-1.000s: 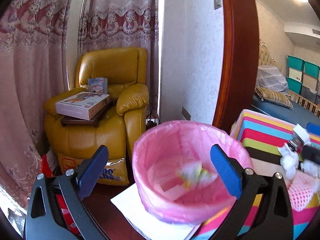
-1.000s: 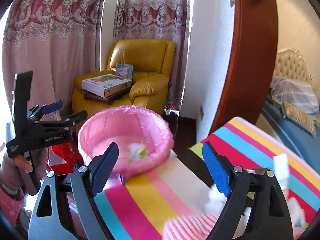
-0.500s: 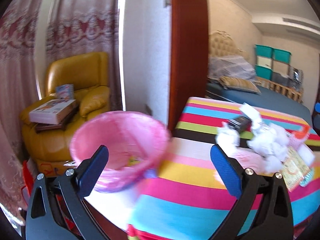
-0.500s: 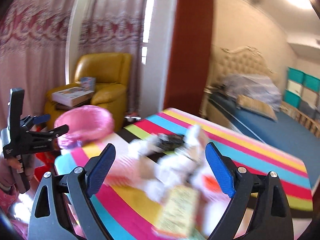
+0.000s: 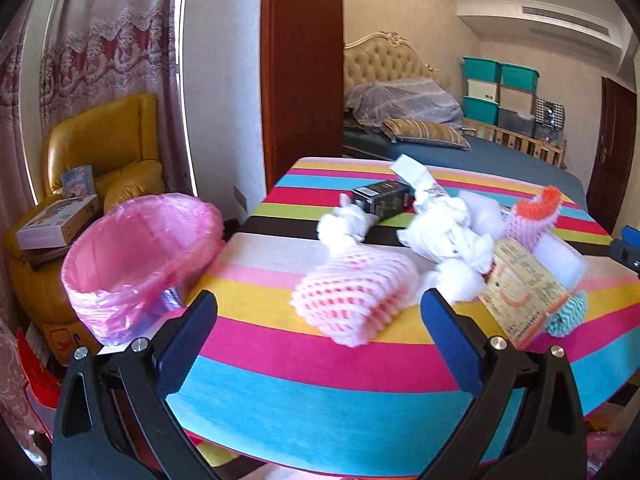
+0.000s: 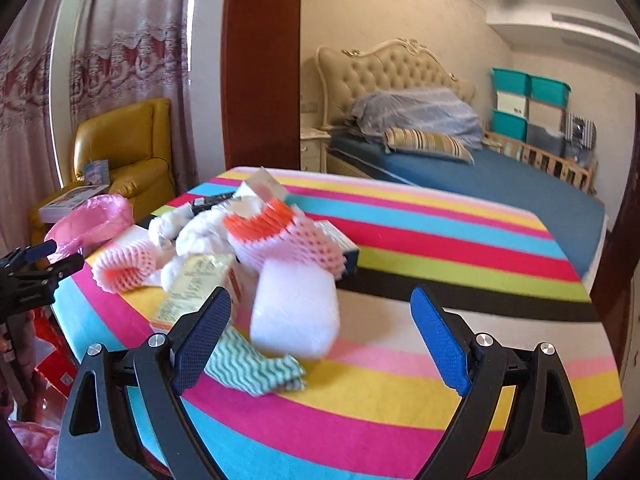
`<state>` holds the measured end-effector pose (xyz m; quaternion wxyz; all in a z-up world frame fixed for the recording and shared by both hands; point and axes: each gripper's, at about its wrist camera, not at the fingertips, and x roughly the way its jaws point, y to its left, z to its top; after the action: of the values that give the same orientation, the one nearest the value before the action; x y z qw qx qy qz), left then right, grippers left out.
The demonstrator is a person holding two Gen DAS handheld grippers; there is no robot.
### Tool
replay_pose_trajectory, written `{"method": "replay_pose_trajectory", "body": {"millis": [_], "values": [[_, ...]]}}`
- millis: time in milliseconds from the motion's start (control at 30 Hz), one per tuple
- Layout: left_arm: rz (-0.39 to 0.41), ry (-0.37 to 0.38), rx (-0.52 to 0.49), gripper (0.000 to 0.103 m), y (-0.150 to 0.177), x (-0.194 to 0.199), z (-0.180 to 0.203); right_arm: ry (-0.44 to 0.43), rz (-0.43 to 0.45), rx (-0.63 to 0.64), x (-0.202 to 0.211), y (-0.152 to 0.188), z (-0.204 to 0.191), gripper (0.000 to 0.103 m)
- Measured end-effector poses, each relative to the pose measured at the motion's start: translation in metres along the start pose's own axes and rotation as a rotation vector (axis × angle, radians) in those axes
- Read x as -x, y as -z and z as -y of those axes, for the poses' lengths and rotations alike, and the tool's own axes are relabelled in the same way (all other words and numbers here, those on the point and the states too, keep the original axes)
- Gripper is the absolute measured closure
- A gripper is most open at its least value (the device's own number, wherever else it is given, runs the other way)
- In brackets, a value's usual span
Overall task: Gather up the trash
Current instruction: 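Move both tools back over the table, then grasp a white foam block with the right tool while the left tool grasps the medicine box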
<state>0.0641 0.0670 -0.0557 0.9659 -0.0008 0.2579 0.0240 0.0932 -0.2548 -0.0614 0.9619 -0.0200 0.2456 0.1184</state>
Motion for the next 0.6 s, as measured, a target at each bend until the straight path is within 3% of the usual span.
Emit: {"method": "replay_pose_trajectory", "body": {"millis": [233, 600], "values": [[0.019, 0.038, -0.096, 0.004, 0.009, 0.002, 0.035, 0.001, -0.038, -0.008, -0.017, 0.007, -0.003, 0.017], [0.016, 0.034, -0.111, 0.004, 0.016, -0.001, 0.041, -0.019, -0.096, -0.028, -0.043, 0.008, -0.013, 0.017]]}}
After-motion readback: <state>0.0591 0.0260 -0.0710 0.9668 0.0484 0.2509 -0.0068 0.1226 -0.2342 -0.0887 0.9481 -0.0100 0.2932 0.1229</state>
